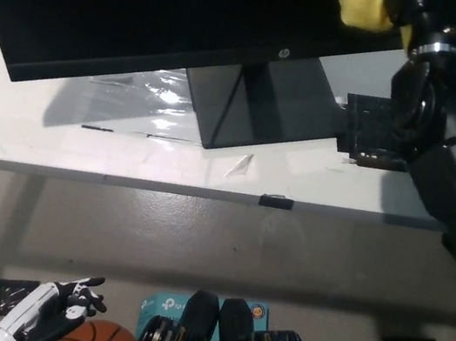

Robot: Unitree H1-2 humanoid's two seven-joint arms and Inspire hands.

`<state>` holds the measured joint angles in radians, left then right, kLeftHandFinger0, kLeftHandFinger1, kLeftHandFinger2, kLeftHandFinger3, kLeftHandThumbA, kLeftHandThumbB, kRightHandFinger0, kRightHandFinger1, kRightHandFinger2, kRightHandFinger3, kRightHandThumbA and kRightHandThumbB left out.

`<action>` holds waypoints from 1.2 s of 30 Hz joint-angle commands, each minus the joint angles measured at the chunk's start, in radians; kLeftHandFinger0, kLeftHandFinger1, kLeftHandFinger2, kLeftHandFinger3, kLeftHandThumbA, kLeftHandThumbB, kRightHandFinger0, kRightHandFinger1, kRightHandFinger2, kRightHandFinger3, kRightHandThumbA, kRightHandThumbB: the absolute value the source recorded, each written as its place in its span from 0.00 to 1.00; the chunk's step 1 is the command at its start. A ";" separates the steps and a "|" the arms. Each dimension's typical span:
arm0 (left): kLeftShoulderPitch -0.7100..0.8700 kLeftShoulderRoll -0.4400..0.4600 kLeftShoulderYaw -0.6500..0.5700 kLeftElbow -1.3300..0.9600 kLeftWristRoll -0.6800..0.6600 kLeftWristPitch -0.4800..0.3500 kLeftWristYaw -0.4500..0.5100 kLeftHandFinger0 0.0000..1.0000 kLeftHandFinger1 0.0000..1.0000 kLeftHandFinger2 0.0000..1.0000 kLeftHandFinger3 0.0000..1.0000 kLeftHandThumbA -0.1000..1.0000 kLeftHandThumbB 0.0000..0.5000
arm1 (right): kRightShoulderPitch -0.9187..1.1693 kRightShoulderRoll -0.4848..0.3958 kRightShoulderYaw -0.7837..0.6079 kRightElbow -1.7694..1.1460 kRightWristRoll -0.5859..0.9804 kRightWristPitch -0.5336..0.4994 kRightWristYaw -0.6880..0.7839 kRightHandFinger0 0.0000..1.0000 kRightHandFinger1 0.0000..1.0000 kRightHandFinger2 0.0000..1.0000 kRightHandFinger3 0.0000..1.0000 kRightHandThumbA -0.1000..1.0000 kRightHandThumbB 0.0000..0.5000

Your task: The robot uses its right hand to pick up the cloth kept in the middle of the desk and use it to wipe the monitor in the middle of the desk by swiping its screen twice

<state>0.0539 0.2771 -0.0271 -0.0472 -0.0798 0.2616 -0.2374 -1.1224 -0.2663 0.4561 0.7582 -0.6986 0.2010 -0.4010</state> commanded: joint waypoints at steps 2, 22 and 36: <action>-0.001 0.025 0.007 -0.021 0.005 -0.032 -0.012 0.86 0.85 0.92 1.00 0.38 0.15 | -0.041 -0.018 -0.023 -0.021 -0.024 -0.002 -0.008 0.00 0.04 0.41 0.33 0.00 0.12; -0.003 0.016 0.000 -0.028 -0.002 -0.019 -0.016 0.87 0.84 0.87 1.00 0.35 0.17 | -0.087 0.087 -0.070 0.022 0.018 0.002 -0.019 0.00 0.16 0.51 0.26 0.00 0.14; -0.022 0.006 -0.024 -0.023 0.010 -0.002 -0.012 0.86 0.83 0.87 1.00 0.34 0.14 | -0.251 0.282 -0.075 0.232 0.002 -0.012 -0.159 0.00 0.00 0.26 0.43 0.00 0.13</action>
<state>0.0479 0.2761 -0.0436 -0.0515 -0.0785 0.2667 -0.2374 -1.2310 -0.0499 0.3790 0.9719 -0.6962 0.2242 -0.4953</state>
